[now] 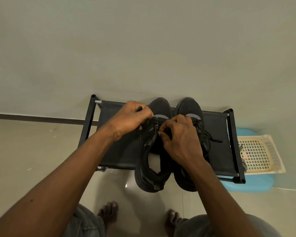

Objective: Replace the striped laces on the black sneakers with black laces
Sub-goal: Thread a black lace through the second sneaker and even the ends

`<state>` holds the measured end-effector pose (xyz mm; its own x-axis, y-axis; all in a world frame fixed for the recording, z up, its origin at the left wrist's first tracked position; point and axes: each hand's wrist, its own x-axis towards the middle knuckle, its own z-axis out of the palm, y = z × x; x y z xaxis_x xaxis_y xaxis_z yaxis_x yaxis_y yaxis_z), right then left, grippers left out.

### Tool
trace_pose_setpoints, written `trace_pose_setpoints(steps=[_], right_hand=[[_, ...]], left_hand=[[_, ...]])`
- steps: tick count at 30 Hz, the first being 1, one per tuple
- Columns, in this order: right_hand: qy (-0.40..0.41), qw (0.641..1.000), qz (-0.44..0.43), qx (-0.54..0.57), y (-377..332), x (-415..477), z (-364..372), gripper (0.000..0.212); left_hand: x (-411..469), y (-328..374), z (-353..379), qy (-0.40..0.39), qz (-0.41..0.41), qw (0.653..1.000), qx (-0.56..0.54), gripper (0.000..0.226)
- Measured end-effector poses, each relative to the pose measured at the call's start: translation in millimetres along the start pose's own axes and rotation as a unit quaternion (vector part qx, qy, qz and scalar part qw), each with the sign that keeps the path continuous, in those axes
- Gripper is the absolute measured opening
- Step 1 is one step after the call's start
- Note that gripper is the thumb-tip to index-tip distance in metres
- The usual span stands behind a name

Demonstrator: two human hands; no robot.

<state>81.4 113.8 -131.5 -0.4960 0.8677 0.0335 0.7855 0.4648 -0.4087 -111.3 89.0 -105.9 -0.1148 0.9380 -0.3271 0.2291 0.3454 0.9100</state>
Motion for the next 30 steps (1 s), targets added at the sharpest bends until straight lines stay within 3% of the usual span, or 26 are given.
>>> trace_pose_setpoints(steps=[7, 12, 14, 16, 19, 21, 30], right_hand=[[-0.008, 1.000, -0.004, 0.004, 0, 1, -2, 0.015], [-0.022, 1.000, -0.014, 0.010, 0, 1, -3, 0.016], [-0.027, 0.999, -0.017, 0.009, 0, 1, -4, 0.017], [-0.034, 0.999, -0.018, 0.008, 1, 1, -5, 0.019], [-0.050, 0.999, -0.014, 0.012, 1, 1, -6, 0.023], [-0.058, 0.998, -0.011, 0.018, 1, 1, -7, 0.023], [-0.063, 0.998, -0.006, 0.029, 2, 1, -7, 0.022]], left_hand=[[4, 2, 0, 0.084, -0.014, 0.985, -0.151, 0.027], [2, 9, 0, 0.080, -0.034, 0.961, -0.261, 0.029], [1, 6, -2, 0.074, -0.017, 0.977, -0.198, 0.029], [1, -2, -4, 0.061, 0.023, 0.998, -0.008, 0.025], [1, -11, -5, -0.040, 0.035, 0.970, 0.237, 0.017], [0, -14, -3, -0.080, 0.030, 0.961, 0.265, 0.014], [-1, -12, -4, -0.081, 0.024, 0.962, 0.259, 0.007]])
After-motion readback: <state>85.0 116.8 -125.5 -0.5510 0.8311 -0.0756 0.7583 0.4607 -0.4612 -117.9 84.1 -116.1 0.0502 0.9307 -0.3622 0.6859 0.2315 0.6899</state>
